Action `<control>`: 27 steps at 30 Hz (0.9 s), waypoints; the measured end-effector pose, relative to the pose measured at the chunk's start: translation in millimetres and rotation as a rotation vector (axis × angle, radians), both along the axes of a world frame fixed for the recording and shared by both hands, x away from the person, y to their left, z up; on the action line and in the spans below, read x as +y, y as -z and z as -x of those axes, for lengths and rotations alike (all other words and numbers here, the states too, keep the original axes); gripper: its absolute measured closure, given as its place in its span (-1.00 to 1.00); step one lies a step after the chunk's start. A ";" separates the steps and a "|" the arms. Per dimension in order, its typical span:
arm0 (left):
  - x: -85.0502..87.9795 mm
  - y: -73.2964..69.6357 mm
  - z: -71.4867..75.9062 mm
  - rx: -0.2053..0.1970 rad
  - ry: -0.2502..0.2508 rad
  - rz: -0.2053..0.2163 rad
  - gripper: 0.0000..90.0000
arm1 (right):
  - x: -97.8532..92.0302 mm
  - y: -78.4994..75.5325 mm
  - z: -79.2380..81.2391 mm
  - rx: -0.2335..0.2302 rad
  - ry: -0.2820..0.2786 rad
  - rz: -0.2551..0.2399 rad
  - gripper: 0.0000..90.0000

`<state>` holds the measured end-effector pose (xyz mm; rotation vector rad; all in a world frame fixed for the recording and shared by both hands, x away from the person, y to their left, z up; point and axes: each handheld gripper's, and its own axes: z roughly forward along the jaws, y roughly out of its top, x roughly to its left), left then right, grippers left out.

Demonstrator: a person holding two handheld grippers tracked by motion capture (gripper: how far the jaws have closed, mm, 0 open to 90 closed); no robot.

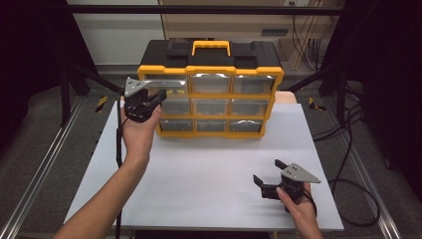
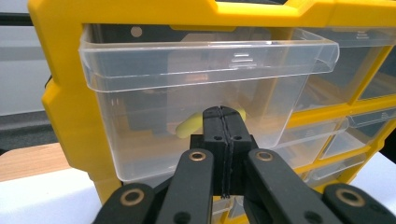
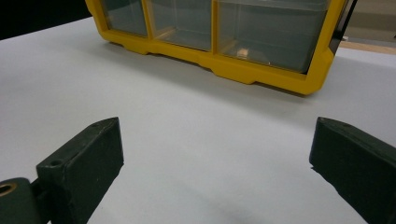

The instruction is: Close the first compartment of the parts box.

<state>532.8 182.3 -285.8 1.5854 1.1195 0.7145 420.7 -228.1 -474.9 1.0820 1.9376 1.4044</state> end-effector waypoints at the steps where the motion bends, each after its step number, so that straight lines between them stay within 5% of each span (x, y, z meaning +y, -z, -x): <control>1: -0.2 -0.1 -0.5 0.000 -0.001 -0.002 0.99 | 0.1 -0.1 0.0 -0.001 0.000 -0.001 -0.92; 27: -2.6 -0.5 -8.4 0.002 -0.013 -0.005 0.99 | -0.6 0.2 0.6 -0.002 -0.005 -0.005 -0.92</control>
